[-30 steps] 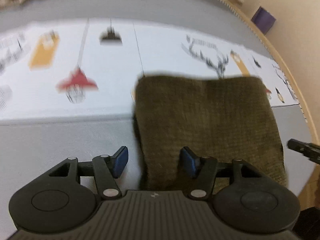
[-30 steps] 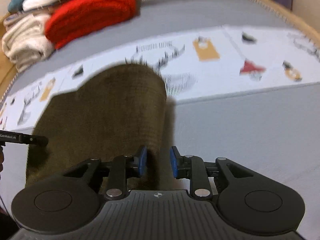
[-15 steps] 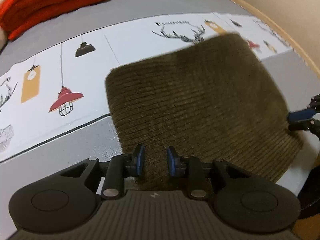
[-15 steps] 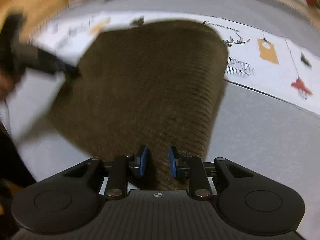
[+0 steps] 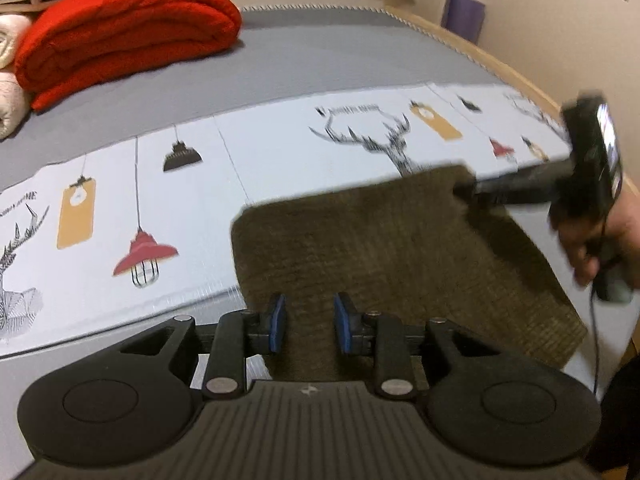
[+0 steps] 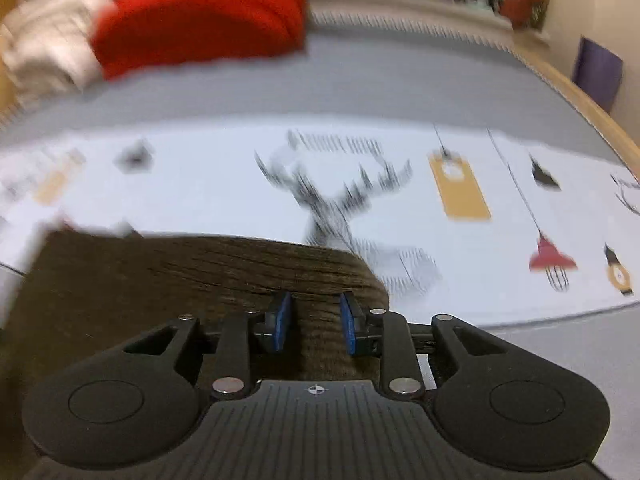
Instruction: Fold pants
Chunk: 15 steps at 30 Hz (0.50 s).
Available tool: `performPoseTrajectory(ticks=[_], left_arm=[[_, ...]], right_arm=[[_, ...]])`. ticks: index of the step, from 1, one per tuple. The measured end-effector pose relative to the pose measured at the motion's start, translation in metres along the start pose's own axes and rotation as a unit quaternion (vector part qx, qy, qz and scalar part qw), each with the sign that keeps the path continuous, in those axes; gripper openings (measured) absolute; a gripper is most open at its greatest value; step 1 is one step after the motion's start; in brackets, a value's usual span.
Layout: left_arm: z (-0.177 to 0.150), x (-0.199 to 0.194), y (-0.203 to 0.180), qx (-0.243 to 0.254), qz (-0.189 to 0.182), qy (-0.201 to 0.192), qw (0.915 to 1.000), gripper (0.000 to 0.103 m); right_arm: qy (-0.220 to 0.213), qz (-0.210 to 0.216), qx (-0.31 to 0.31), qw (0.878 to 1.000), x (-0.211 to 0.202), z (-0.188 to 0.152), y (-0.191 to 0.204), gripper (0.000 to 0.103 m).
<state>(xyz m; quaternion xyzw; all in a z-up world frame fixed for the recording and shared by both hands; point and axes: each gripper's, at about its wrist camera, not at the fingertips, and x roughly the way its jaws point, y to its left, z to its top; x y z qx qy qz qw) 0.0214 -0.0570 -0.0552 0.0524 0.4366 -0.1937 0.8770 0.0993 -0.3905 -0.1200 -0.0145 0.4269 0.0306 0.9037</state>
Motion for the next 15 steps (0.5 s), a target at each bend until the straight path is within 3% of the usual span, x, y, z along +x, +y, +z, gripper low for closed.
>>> performPoseTrajectory(ticks=[5, 8, 9, 11, 13, 15], left_arm=[[0.014, 0.012, 0.008, -0.027, 0.01, -0.023, 0.9993, 0.031], [0.008, 0.049, 0.019, -0.042, 0.033, 0.048, 0.9974, 0.037], [0.003, 0.057, 0.026, -0.058, 0.036, 0.058, 0.996, 0.043], [0.005, 0.056, 0.036, -0.094, 0.025, 0.063, 0.9932, 0.044], [0.011, 0.046, 0.037, -0.096, 0.024, 0.058, 0.9934, 0.043], [0.014, 0.032, 0.032, -0.068, 0.036, 0.044, 0.996, 0.043]], right_arm=[[0.001, -0.012, -0.006, 1.0, 0.02, 0.004, 0.012, 0.028], [0.01, 0.001, -0.003, 1.0, 0.017, 0.003, 0.006, 0.027], [0.013, 0.006, 0.0, 1.0, 0.016, 0.005, 0.002, 0.027], [0.011, 0.024, 0.008, 1.0, 0.008, 0.008, -0.002, 0.027], [0.009, 0.016, 0.012, 1.0, -0.01, 0.008, -0.004, 0.033], [0.0, 0.01, 0.021, 1.0, -0.036, 0.002, -0.006, 0.052]])
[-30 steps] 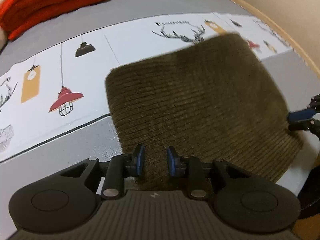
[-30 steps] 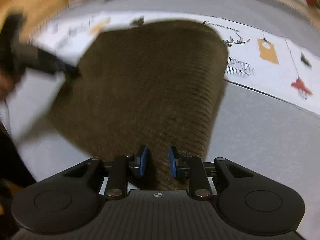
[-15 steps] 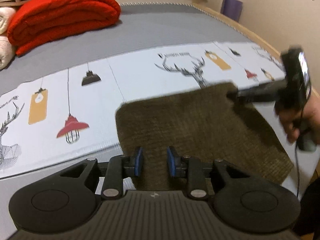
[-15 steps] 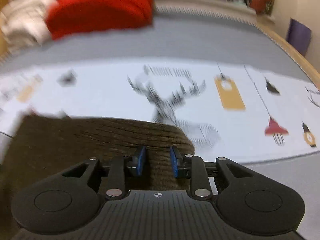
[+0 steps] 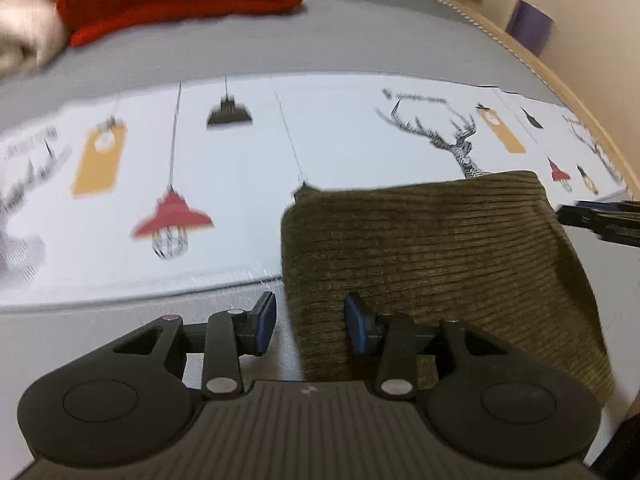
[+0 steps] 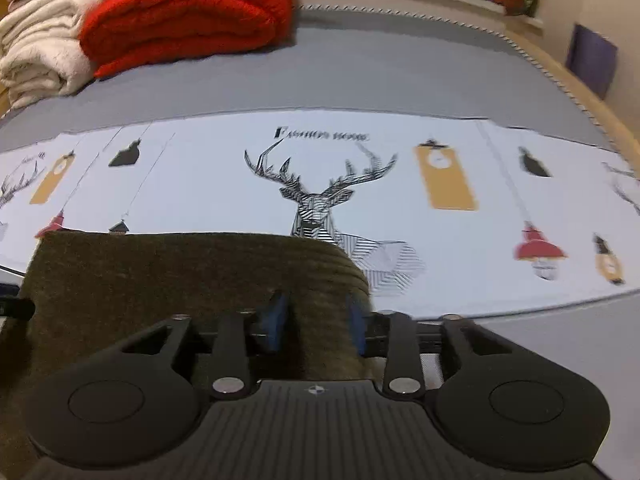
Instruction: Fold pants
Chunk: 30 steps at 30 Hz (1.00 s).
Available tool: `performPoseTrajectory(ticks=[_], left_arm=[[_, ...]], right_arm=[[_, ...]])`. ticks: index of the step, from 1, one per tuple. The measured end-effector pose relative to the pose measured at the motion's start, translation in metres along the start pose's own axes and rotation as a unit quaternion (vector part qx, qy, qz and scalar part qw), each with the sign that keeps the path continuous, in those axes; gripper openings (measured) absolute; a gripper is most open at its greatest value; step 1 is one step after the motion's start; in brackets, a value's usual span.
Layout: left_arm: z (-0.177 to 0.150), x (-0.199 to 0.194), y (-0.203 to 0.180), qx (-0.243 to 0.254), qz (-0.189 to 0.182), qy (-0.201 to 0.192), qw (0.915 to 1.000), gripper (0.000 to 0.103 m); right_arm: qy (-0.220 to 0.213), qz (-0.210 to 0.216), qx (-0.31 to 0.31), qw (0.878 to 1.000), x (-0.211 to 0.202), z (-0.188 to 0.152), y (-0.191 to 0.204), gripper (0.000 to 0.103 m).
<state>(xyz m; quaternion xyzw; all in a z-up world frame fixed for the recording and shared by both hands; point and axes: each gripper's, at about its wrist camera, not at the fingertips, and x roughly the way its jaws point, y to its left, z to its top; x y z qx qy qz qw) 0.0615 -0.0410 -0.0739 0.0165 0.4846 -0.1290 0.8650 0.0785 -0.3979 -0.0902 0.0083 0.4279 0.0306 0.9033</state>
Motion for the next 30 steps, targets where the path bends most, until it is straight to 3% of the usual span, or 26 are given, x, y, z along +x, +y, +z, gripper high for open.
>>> performPoseTrajectory(ticks=[2, 6, 8, 10, 12, 15, 17, 19, 21, 23, 26, 28, 30], left_arm=[[-0.001, -0.014, -0.002, 0.013, -0.014, -0.004, 0.9998, 0.043], [-0.021, -0.039, -0.007, 0.058, -0.047, -0.006, 0.9972, 0.043], [-0.036, -0.028, -0.006, 0.08, -0.05, 0.02, 0.9953, 0.043], [-0.055, -0.007, -0.002, 0.088, -0.031, 0.057, 0.994, 0.051], [-0.058, -0.01, 0.0, 0.07, -0.025, 0.053, 0.9958, 0.05], [-0.056, -0.036, -0.014, 0.091, -0.016, 0.019, 0.9956, 0.047], [-0.06, -0.052, -0.024, 0.107, -0.039, -0.004, 0.9935, 0.047], [-0.069, -0.05, -0.032, 0.12, -0.057, 0.005, 0.9911, 0.048], [-0.09, -0.027, -0.043, 0.158, -0.029, 0.06, 0.9852, 0.051], [-0.107, -0.017, -0.051, 0.186, 0.014, 0.076, 0.9795, 0.06], [-0.103, -0.045, -0.061, 0.187, 0.041, 0.04, 0.9807, 0.068], [-0.097, -0.078, -0.063, 0.152, 0.035, -0.01, 0.9877, 0.088], [-0.094, -0.115, -0.067, 0.107, 0.02, -0.054, 0.9925, 0.089]], right_arm=[[-0.004, 0.019, 0.015, 1.0, -0.027, -0.012, -0.001, 0.059], [0.009, 0.053, 0.036, 0.998, -0.065, -0.051, 0.007, 0.061], [0.037, 0.061, 0.029, 0.997, -0.069, -0.074, 0.017, 0.062], [0.096, 0.029, -0.018, 0.995, -0.053, -0.103, 0.032, 0.062], [0.094, 0.007, -0.063, 0.994, -0.049, -0.115, 0.043, 0.068], [0.066, 0.009, -0.022, 0.998, -0.064, -0.104, 0.04, 0.066], [0.048, 0.017, 0.002, 0.999, -0.076, -0.106, 0.034, 0.066], [0.085, -0.003, -0.003, 0.996, -0.07, -0.117, 0.032, 0.068], [0.104, -0.013, -0.003, 0.994, -0.062, -0.127, 0.033, 0.075], [0.105, -0.014, 0.02, 0.994, -0.064, -0.122, 0.03, 0.075], [0.083, -0.03, 0.065, 0.994, -0.083, -0.118, 0.026, 0.074], [0.053, -0.029, 0.073, 0.996, -0.105, -0.122, 0.027, 0.075], [0.027, -0.013, 0.077, 0.997, -0.129, -0.127, 0.03, 0.077]])
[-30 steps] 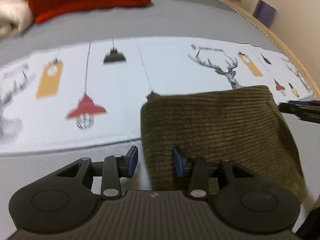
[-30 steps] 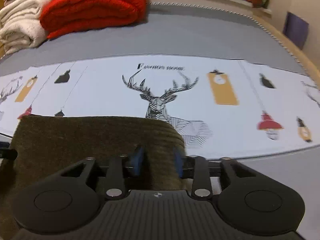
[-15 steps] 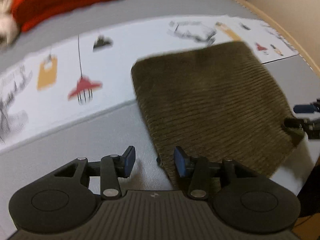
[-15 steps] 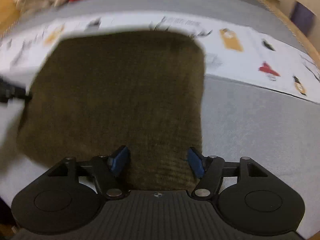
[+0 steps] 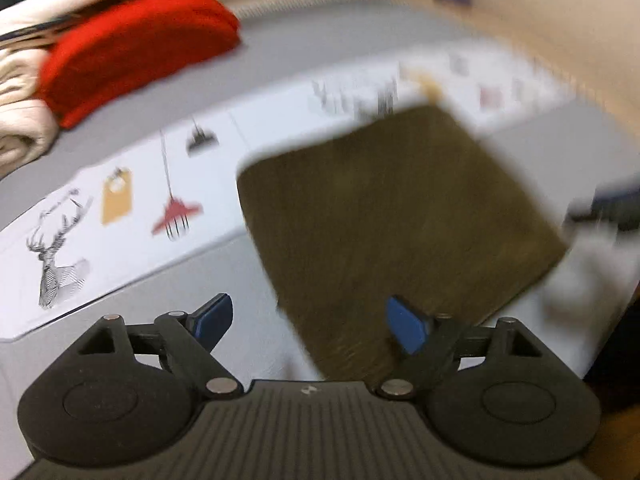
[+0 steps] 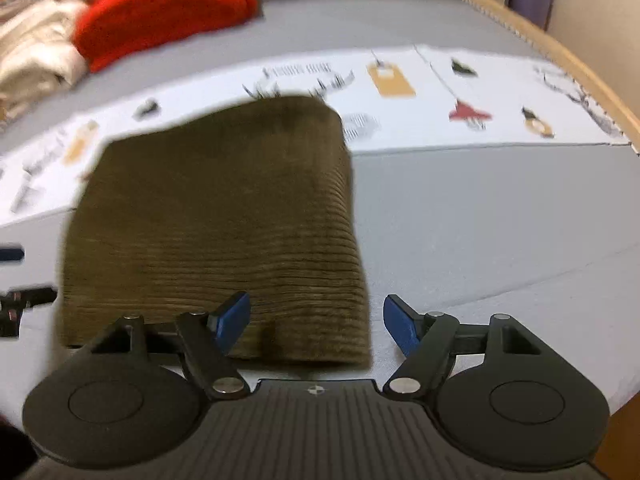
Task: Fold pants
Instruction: 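Release the folded pants with both tools and pull back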
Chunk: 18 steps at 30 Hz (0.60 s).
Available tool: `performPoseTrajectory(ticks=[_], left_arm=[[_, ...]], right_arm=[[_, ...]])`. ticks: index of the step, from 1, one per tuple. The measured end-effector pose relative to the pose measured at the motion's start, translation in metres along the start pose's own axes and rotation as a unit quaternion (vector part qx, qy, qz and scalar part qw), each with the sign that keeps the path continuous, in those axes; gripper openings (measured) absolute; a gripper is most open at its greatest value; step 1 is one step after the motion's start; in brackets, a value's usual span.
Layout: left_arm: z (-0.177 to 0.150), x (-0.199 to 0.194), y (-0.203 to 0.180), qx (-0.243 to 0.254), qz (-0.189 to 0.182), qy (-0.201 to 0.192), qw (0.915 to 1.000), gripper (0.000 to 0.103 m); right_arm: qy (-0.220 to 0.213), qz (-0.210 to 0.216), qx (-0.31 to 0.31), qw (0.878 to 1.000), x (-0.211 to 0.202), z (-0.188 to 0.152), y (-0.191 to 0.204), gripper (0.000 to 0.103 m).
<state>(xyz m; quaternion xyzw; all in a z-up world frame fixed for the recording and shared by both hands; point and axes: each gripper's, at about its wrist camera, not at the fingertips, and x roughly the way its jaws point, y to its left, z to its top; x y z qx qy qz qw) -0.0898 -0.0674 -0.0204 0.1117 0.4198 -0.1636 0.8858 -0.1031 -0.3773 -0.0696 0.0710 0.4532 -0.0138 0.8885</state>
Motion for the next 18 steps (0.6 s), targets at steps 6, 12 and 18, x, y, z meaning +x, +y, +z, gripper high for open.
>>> performPoseTrajectory(ticks=[6, 12, 18], left_arm=[[-0.023, -0.09, -0.035, -0.059, 0.033, -0.13, 0.9892, 0.103], [-0.076, -0.071, -0.059, -0.132, 0.033, -0.076, 0.9879, 0.103], [-0.066, -0.036, -0.059, -0.109, 0.062, -0.036, 0.9915, 0.103]], right_arm=[[-0.099, 0.042, -0.03, 0.994, -0.067, -0.025, 0.016, 0.099], [-0.086, 0.023, -0.024, 0.996, -0.064, -0.049, 0.019, 0.099], [-0.067, 0.011, -0.013, 0.998, -0.054, -0.051, 0.017, 0.099]])
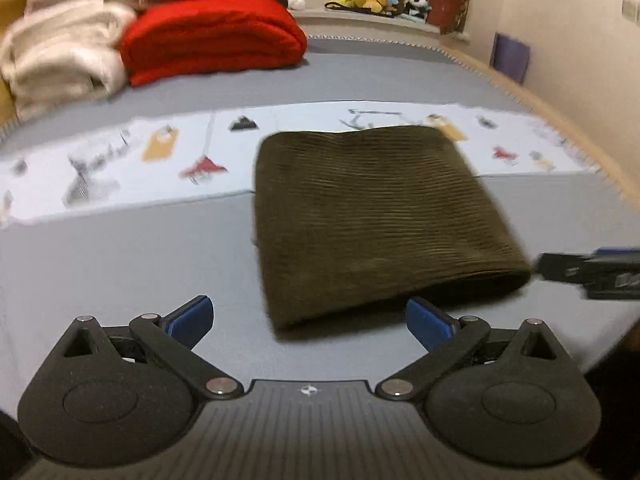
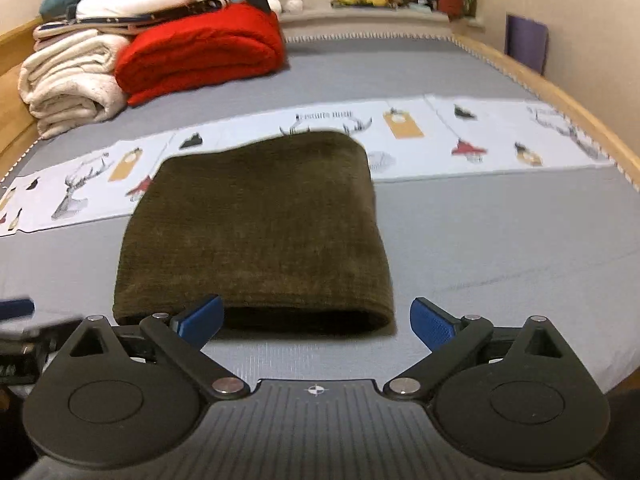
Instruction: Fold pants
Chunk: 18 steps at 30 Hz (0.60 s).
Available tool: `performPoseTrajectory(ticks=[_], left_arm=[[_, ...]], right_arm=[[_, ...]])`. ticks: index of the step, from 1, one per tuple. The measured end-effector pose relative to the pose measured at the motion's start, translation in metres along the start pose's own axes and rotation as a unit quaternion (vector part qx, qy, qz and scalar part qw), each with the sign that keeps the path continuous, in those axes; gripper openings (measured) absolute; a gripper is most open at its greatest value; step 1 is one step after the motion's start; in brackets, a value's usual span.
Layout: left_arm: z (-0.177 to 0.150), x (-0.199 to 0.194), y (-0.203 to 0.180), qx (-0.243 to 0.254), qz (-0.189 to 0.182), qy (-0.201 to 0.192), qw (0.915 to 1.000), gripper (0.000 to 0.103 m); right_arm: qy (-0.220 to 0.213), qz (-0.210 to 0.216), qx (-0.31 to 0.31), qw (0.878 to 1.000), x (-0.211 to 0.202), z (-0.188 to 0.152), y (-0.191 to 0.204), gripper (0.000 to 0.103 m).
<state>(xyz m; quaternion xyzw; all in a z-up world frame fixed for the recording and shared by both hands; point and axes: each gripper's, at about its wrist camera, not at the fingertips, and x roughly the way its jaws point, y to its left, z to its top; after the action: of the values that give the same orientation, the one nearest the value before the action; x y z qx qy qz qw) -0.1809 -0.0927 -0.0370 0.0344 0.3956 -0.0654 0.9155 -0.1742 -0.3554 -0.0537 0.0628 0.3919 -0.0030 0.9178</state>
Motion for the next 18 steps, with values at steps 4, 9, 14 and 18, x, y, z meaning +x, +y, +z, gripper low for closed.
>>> performPoseTrajectory(ticks=[4, 9, 14, 18], left_arm=[[0.007, 0.027, 0.012, -0.04, 0.006, 0.037, 0.9985, 0.103], [0.008, 0.04, 0.021, -0.053, 0.018, 0.049, 0.9972, 0.103], [0.008, 0.042, 0.018, -0.06, 0.011, 0.052, 0.9968, 0.103], [0.007, 0.042, 0.016, -0.058, 0.009, 0.051, 0.997, 0.103]], right_arm=[[0.008, -0.017, -0.014, 1.0, 0.014, 0.001, 0.006, 0.099], [0.012, -0.021, -0.018, 1.0, 0.021, 0.002, 0.009, 0.099], [0.015, -0.022, -0.026, 0.999, 0.023, 0.001, 0.01, 0.099], [0.018, -0.023, -0.026, 0.999, 0.025, 0.0, 0.012, 0.099]])
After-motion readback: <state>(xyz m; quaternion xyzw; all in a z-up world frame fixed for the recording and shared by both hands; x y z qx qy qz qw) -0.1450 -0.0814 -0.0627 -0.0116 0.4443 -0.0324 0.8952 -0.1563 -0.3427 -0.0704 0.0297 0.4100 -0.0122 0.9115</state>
